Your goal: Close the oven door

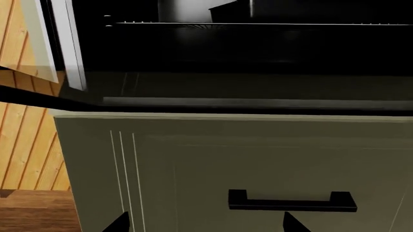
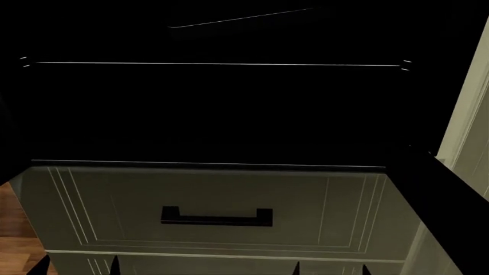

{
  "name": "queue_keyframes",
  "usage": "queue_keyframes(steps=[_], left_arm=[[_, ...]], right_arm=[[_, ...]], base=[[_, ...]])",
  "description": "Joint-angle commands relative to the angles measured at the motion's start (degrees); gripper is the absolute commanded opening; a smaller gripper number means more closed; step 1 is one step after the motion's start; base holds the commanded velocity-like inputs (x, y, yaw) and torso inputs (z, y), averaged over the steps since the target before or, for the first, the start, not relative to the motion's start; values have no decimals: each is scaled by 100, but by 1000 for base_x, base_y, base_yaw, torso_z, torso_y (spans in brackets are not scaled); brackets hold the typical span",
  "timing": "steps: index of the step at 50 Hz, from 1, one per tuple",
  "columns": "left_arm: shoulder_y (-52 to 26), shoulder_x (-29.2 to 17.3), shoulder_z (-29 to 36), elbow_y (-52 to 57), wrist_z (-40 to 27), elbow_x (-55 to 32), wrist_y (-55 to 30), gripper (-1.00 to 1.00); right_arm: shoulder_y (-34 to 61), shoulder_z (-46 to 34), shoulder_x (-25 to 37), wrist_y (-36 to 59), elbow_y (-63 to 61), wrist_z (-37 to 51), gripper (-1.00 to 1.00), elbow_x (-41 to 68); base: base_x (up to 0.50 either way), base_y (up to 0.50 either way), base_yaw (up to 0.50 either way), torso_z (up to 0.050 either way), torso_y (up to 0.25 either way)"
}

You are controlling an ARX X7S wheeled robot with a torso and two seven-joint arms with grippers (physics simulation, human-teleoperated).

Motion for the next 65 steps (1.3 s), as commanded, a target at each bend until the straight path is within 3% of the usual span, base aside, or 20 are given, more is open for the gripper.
queue_keyframes(steps=[1,7,9,18,27,37,41,49,52,57,61,65], left_arm=[[-33,-234,-157,955,-89,-448,-724,100],[-286,-480,-338,1938,-302,-612,-1283,100],[-252,-540,-318,2278,-660,-67,-1183,100],[-1085,-617,-607,3082,-928,-1160,-2990,100],[-1946,-548,-1024,3487,-1209,-1964,-3900,100],[-3509,-405,-1248,3494,-1758,-2780,-5242,100],[-4143,-330,-1472,3381,-1970,-3114,-5646,100],[-5635,-158,-1065,2206,-1879,-3155,-6206,100],[-6087,-136,-763,1680,-1745,-2835,-6025,100],[-6643,-57,-827,1077,-1648,-2821,-6009,100],[-7127,14,-635,625,-1733,-2838,-6500,100],[-7799,174,-455,-462,-1441,-2503,-6025,100]], right_arm=[[-112,-9,253,467,-997,309,100,-284],[-40,49,464,1214,-2078,396,100,-249],[77,108,551,1712,-2530,525,100,-296],[757,442,797,3164,-3673,574,100,146],[1379,819,951,4266,-4396,655,100,571],[3012,1129,1128,5700,-4691,608,100,1095],[3872,1247,1104,6249,-4486,514,100,1347],[5438,1227,1070,6908,-3781,394,100,1517],[6015,1022,1143,6832,-3244,253,100,1427],[6666,747,1110,6637,-2570,105,100,1295],[7326,749,968,6544,-1694,-150,100,1353],[8023,451,865,6137,-565,-411,100,1143]], base=[[0,0,0,0,0],[0,0,0,0,0],[0,0,0,0,0],[0,0,0,0,0],[0,0,0,0,2],[0,0,0,0,0],[0,0,0,0,0],[0,0,0,0,0],[0,0,0,0,0],[0,0,0,0,0],[0,0,0,0,0],[0,0,0,0,0]])
